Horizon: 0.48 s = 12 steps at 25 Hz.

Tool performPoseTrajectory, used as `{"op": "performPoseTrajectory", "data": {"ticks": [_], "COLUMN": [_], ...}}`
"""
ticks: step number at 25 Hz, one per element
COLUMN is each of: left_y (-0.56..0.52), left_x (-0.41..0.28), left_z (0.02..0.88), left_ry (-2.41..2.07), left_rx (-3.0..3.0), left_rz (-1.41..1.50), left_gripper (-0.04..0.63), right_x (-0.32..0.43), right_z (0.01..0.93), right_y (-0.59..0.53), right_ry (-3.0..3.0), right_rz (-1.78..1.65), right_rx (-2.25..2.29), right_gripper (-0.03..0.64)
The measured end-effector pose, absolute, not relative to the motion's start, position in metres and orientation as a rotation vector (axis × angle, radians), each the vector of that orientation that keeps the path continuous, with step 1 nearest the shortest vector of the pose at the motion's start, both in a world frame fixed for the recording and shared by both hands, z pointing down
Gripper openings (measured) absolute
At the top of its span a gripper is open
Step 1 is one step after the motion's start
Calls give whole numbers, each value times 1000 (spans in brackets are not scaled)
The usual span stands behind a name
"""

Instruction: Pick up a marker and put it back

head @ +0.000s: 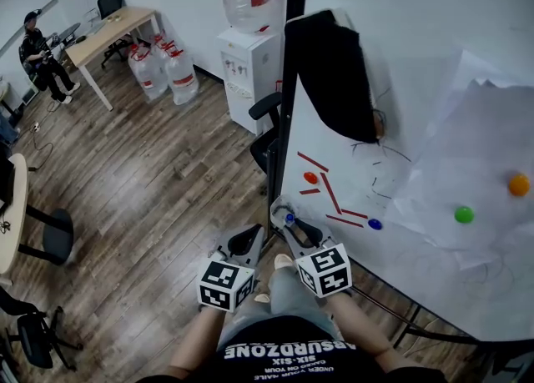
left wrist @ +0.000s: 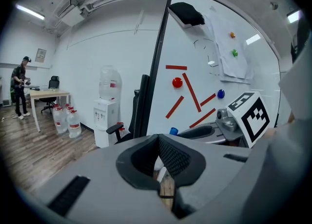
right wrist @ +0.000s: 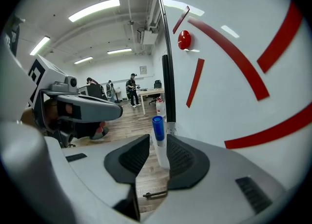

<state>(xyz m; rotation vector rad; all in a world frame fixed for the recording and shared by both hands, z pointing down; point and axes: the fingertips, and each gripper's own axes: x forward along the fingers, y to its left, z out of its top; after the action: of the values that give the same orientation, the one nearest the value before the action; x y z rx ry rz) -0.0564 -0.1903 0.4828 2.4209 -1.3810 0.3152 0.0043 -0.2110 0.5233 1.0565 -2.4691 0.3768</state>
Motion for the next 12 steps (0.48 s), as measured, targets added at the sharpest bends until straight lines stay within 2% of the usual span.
{"op": "performPoseTrajectory", "data": {"ticks": [10,12], "left_y": [-177,-173], "left_x": [-47,-44], "left_z": [476,475], "left_ry": [-1358,-1349], "left_rx": [2453,2460], "left_rz": [307,304], "left_gripper": [8,8], "right_x": [9,10], "right_z": [503,496], "right_y": [-195,-191], "right_ry": [-2507,-2529], "right_rz": [363,361], "right_rx": [1121,1152], "right_gripper": [89,64]}}
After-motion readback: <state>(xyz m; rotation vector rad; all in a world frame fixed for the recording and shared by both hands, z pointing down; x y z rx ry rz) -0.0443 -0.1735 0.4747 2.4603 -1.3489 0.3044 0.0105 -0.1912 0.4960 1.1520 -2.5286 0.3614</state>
